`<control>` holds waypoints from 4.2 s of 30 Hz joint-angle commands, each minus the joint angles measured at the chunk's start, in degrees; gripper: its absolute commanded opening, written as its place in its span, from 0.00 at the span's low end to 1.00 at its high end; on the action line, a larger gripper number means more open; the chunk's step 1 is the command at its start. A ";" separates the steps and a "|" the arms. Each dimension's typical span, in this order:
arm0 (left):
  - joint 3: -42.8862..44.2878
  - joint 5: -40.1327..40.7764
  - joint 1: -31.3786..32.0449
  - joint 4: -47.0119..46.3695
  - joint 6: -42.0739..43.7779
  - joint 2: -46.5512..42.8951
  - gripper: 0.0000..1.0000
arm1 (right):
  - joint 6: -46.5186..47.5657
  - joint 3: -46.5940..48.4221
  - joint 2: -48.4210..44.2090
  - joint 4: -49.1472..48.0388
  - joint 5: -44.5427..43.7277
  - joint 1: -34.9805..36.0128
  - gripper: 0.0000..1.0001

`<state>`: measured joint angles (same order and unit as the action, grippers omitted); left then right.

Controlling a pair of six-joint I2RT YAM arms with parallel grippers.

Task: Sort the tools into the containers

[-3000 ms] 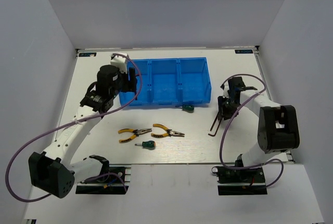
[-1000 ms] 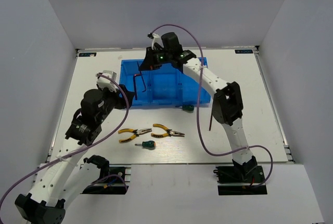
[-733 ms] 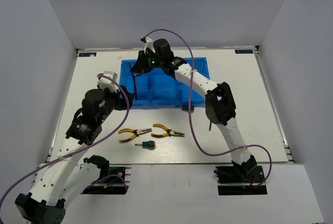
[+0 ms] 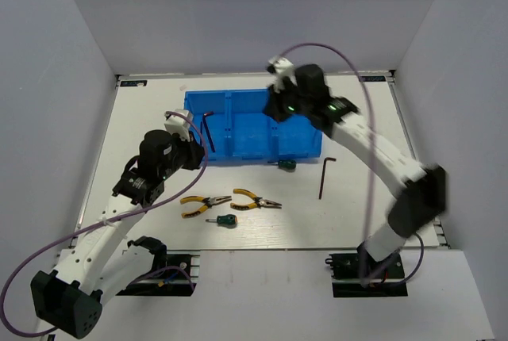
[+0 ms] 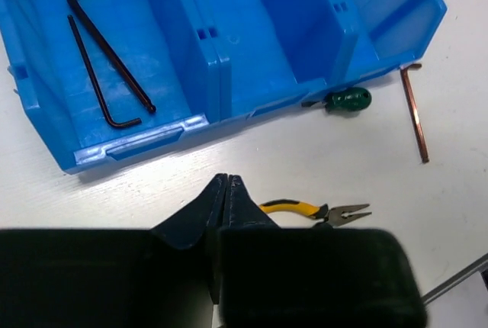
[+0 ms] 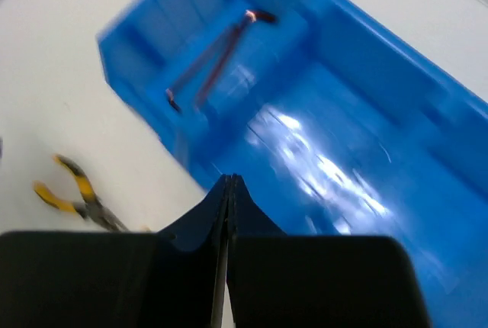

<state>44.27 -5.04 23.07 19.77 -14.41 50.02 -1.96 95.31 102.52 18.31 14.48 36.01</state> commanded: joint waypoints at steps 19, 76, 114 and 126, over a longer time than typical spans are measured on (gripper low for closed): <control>-2.96 -0.59 0.22 2.29 -2.90 -5.28 0.67 | -9.29 -45.74 -25.72 13.51 -28.81 -10.34 0.21; -1.38 -0.15 0.22 -0.26 1.06 -0.80 0.67 | -33.03 -41.69 -25.26 17.83 -8.34 -15.45 0.00; -1.38 8.20 0.22 4.40 0.53 -8.01 0.67 | -3.83 26.60 23.25 6.41 8.28 7.76 0.00; -2.52 9.43 0.22 9.85 -7.55 -8.97 0.67 | -27.85 29.31 32.11 -9.43 -6.20 7.94 0.00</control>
<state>41.15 2.83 23.07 27.40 -18.17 42.65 -25.65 121.03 131.70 14.72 15.86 44.23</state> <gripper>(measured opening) 0.673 0.034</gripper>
